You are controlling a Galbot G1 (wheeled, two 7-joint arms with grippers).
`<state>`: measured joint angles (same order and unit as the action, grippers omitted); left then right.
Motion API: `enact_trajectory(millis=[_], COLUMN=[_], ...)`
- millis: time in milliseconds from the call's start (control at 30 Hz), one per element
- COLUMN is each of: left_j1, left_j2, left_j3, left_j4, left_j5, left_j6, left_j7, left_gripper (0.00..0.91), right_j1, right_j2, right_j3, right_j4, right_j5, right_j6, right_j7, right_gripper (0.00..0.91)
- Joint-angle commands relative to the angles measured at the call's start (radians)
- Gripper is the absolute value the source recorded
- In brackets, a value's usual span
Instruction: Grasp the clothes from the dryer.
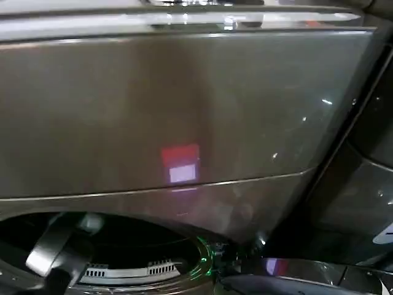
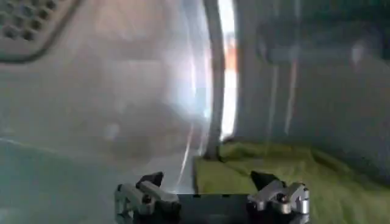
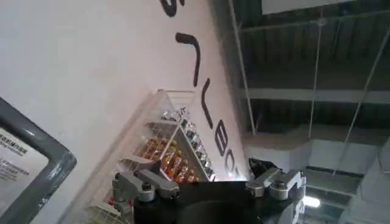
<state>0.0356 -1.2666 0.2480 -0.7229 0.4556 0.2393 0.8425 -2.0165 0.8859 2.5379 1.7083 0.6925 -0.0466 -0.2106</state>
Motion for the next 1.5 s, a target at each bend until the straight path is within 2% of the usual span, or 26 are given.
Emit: enact_trajectory(millis=[33,167,333,533,1200,1233,1267,1300,1333,1367,1500], left_j1=[-0.021,-0.030,-0.050,-0.047,-0.013,-0.012,-0.012,-0.011,-0.012,-0.012,-0.016], left_j2=[0.030,0.039,0.017,-0.019,-0.070,-0.072,-0.075,-0.077,-0.078,-0.078,-0.074], left_j3=[0.087,0.101,0.106,0.098,0.049,0.049,0.050,0.050,0.050,0.049,0.050], left_j4=[0.028,0.046,0.112,0.156,0.210,0.213,0.216,0.217,0.216,0.216,0.215], left_j5=[0.052,0.019,-0.004,-0.010,-0.005,-0.005,-0.005,-0.004,-0.004,-0.004,-0.008], left_j6=[-0.105,-0.145,-0.185,-0.183,-0.205,-0.207,-0.207,-0.208,-0.210,-0.211,-0.219], left_j7=[0.081,0.076,0.037,-0.018,-0.037,-0.035,-0.034,-0.032,-0.031,-0.031,-0.032], left_gripper=[0.907,0.907,0.907,0.907,0.907,0.830,0.705,0.512,0.182,0.137,0.091], right_j1=[-0.001,-0.002,-0.001,-0.002,0.012,0.012,0.013,0.014,0.014,0.015,0.018], right_j2=[-0.001,-0.001,-0.001,-0.001,-0.002,-0.002,-0.002,-0.002,-0.002,-0.002,-0.002], right_j3=[-0.001,-0.001,-0.004,-0.003,-0.017,-0.017,-0.018,-0.018,-0.020,-0.021,-0.024], right_j4=[0.003,0.004,0.011,0.010,0.005,0.005,0.004,0.004,0.004,0.004,0.004], right_j5=[0.000,0.001,0.003,0.003,-0.003,-0.003,-0.004,-0.004,-0.004,-0.004,-0.004], right_j6=[-0.001,0.000,0.000,0.001,0.005,0.005,0.005,0.005,0.005,0.005,0.005], right_j7=[-0.001,-0.001,-0.001,-0.002,-0.007,-0.007,-0.006,-0.006,-0.007,-0.006,-0.006], right_gripper=[0.907,0.907,0.907,0.907,0.907,0.907,0.907,0.907,0.907,0.907,0.907])
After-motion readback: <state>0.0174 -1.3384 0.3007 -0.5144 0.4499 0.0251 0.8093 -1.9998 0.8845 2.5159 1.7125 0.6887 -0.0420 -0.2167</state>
